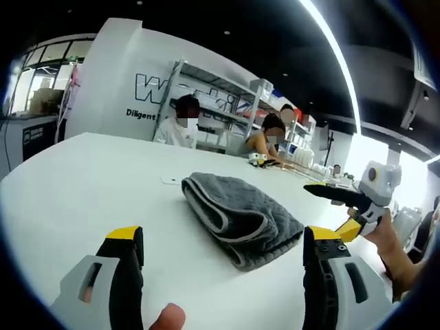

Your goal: Open the folded towel by lifting each exposed corner and separating the folded layers until the towel lies flat within the target outline without major curled edges

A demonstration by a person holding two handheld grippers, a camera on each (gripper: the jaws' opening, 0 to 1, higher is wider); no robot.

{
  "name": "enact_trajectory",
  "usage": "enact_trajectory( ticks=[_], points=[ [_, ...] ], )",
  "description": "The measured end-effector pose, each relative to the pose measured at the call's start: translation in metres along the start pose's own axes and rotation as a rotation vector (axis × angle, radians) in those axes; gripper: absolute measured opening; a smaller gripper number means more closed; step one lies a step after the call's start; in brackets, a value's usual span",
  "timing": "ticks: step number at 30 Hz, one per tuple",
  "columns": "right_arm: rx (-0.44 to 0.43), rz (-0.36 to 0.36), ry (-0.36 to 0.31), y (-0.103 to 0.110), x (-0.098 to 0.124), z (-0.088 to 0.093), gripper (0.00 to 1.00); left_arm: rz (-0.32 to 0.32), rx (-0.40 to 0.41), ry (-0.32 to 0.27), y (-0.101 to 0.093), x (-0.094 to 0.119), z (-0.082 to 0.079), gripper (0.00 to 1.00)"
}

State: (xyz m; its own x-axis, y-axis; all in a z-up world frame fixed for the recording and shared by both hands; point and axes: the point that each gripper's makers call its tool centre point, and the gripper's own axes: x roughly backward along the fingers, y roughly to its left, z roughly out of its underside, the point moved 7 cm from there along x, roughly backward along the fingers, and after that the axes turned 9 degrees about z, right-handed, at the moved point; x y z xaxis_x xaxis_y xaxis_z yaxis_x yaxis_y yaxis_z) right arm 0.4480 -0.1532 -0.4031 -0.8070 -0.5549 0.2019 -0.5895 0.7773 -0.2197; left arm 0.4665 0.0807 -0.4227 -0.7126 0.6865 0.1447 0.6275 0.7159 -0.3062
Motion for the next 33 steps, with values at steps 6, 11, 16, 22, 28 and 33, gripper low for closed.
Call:
enact_trajectory(
  ticks=[6,11,16,22,28,33],
  points=[
    [0.005,0.001,0.015,0.003,-0.006,0.003,0.91,-0.014,-0.007,0.006,0.003,0.001,-0.001,0.95],
    [0.03,-0.023,0.02,0.012,-0.011,0.001,0.91,-0.036,-0.013,-0.003,0.006,0.005,-0.003,0.95],
    [0.031,-0.035,0.003,0.016,-0.018,-0.008,0.89,-0.071,-0.03,0.008,0.011,0.009,-0.004,0.95],
    [0.025,-0.057,-0.016,0.023,-0.027,-0.022,0.88,-0.073,-0.055,0.03,0.006,0.008,-0.004,0.95],
    [0.131,0.018,0.07,0.017,-0.04,-0.027,0.87,-0.1,-0.086,0.068,0.01,0.008,-0.003,0.95],
    [0.133,0.038,0.088,0.013,-0.054,-0.034,0.86,-0.111,-0.058,0.054,0.019,0.012,-0.004,0.95]
  ],
)
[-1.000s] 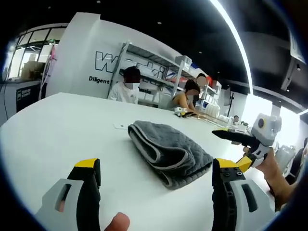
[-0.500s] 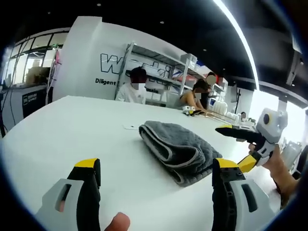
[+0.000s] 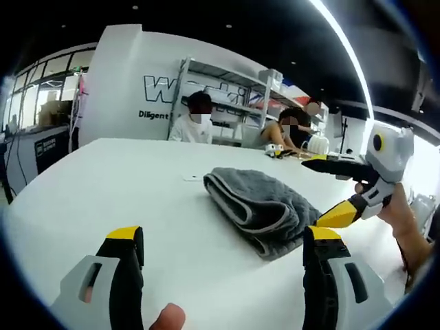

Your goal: Open the folded towel by lifting each exposed corner and separating the folded layers until the towel lies flat within the target outline without major curled edges

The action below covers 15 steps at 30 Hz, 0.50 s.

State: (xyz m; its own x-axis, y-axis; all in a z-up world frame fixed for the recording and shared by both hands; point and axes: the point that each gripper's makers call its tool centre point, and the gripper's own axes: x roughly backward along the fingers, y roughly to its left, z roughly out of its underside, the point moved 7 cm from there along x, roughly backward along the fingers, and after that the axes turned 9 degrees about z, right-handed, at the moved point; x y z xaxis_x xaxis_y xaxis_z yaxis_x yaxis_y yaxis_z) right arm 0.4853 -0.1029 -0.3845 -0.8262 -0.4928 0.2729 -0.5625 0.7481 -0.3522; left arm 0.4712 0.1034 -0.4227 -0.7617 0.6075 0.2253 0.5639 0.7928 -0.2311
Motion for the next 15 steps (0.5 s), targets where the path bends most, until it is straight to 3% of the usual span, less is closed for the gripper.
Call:
enact_trajectory(
  ticks=[8,12,15],
  points=[
    [-0.008,0.002,0.038,0.007,-0.011,0.006,0.8,-0.001,0.014,-0.015,0.001,0.004,0.0,0.95],
    [0.084,-0.066,-0.006,0.024,-0.015,0.007,0.53,-0.002,0.018,-0.009,0.0,0.004,0.002,0.95],
    [0.116,-0.068,-0.006,0.033,-0.022,0.007,0.49,0.002,0.012,-0.007,-0.002,0.005,0.001,0.95]
  ],
)
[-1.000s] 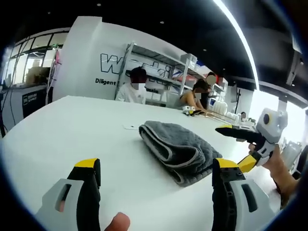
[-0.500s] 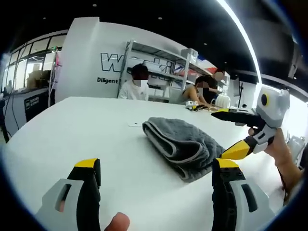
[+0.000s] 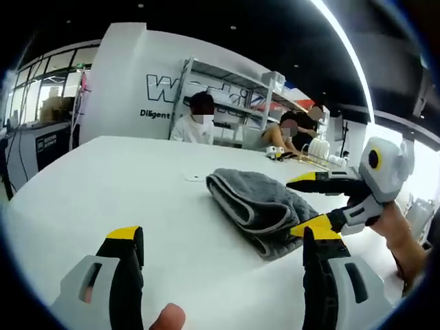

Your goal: Open the folded towel by lifting each exposed corner and separating the folded layers until the towel lies flat within the target outline without major curled edges

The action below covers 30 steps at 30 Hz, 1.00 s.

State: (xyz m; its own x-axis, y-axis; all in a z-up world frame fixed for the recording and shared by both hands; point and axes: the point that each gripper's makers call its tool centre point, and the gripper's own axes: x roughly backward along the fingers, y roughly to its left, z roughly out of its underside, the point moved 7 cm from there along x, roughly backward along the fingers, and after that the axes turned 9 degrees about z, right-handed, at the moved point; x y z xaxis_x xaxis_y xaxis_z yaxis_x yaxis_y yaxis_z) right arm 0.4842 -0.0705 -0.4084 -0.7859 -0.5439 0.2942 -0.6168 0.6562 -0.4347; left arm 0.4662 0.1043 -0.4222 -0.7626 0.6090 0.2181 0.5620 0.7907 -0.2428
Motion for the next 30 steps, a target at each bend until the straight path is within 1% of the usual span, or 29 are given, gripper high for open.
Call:
enact_trajectory(
  ticks=[2,3,5,9,11,12,14,16,19,22,24,27,30],
  points=[
    [-0.007,-0.014,-0.005,0.004,-0.006,-0.001,0.46,0.001,0.0,-0.004,0.0,0.0,-0.001,0.95],
    [-0.013,-0.024,0.002,0.006,-0.009,0.0,0.42,0.003,0.002,-0.004,0.0,0.0,0.0,0.95],
    [-0.011,-0.034,0.015,0.011,-0.014,0.003,0.36,0.005,0.01,-0.005,0.0,0.0,0.0,0.95],
    [0.032,-0.022,0.068,0.02,-0.024,0.013,0.32,0.005,0.023,-0.008,0.001,0.001,0.001,0.95],
    [0.045,-0.017,0.072,0.023,-0.026,0.016,0.26,0.007,0.029,-0.009,0.001,0.001,0.002,0.95],
    [0.065,-0.006,0.068,0.024,-0.026,0.018,0.24,0.01,0.033,-0.011,0.001,0.001,0.002,0.94],
    [0.083,0.006,0.067,0.022,-0.024,0.019,0.2,0.013,0.038,-0.015,0.001,0.0,0.002,0.94],
    [0.067,0.025,0.056,0.018,-0.02,0.018,0.11,0.012,0.045,-0.017,0.001,0.0,0.002,0.94],
    [0.029,0.033,0.042,0.013,-0.015,0.018,0.05,0.012,0.051,-0.019,0.001,0.001,0.002,0.94],
    [0.004,0.048,0.027,0.009,-0.01,0.017,0.03,0.017,0.057,-0.021,0.001,0.0,0.002,0.93],
    [-0.003,0.075,0.011,0.004,-0.006,0.015,0.03,0.015,0.059,-0.016,0.003,-0.002,0.002,0.93],
    [-0.038,0.134,-0.021,-0.01,0.003,0.012,0.02,0.006,0.066,-0.011,0.004,-0.001,0.005,0.93],
    [-0.11,0.208,-0.041,-0.029,0.017,0.013,0.02,0.003,0.069,-0.015,0.004,-0.001,0.005,0.93]
  ],
)
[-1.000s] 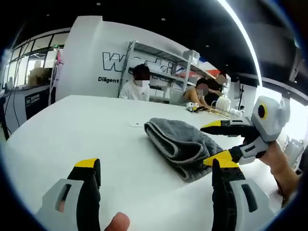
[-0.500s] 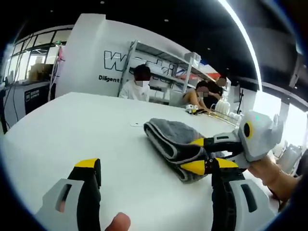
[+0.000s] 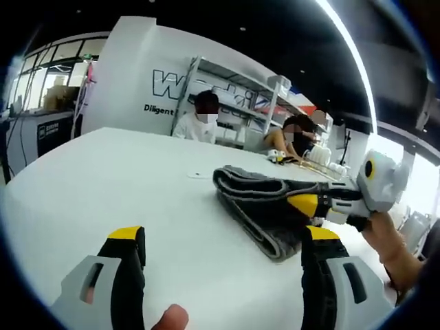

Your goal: Open the folded towel by lifting each exposed corner and separating the folded layers until the towel lies flat within the target outline without major curled edges

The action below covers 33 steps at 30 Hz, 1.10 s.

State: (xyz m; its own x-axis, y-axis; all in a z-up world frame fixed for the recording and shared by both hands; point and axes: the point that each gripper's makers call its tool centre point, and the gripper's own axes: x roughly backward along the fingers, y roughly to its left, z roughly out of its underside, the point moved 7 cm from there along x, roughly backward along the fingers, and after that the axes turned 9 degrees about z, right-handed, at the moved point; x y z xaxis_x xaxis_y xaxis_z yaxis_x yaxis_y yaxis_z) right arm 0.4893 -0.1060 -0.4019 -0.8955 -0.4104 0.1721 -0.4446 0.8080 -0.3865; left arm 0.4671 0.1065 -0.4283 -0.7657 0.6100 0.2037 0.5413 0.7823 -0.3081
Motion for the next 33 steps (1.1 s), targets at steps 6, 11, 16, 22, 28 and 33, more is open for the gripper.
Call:
enact_trajectory(
  ticks=[6,11,16,22,28,33],
  points=[
    [-0.13,0.093,-0.018,-0.041,0.012,0.005,0.02,0.011,-0.019,0.023,-0.004,-0.003,0.001,0.93],
    [-0.209,0.16,-0.035,-0.072,0.024,0.013,0.02,0.007,-0.041,0.042,-0.004,-0.004,0.002,0.93],
    [-0.252,0.216,-0.031,-0.095,0.031,0.017,0.03,0.006,-0.04,0.049,-0.004,-0.005,0.004,0.93],
    [-0.274,0.289,0.001,-0.114,0.042,0.029,0.03,0.003,-0.044,0.052,-0.004,-0.004,0.003,0.93],
    [-0.284,0.317,0.049,-0.12,0.053,0.042,0.03,0.004,-0.044,0.058,-0.004,-0.006,0.005,0.93],
    [-0.323,0.366,0.064,-0.129,0.061,0.053,0.03,0.005,-0.042,0.055,-0.005,-0.006,0.005,0.93]
  ],
)
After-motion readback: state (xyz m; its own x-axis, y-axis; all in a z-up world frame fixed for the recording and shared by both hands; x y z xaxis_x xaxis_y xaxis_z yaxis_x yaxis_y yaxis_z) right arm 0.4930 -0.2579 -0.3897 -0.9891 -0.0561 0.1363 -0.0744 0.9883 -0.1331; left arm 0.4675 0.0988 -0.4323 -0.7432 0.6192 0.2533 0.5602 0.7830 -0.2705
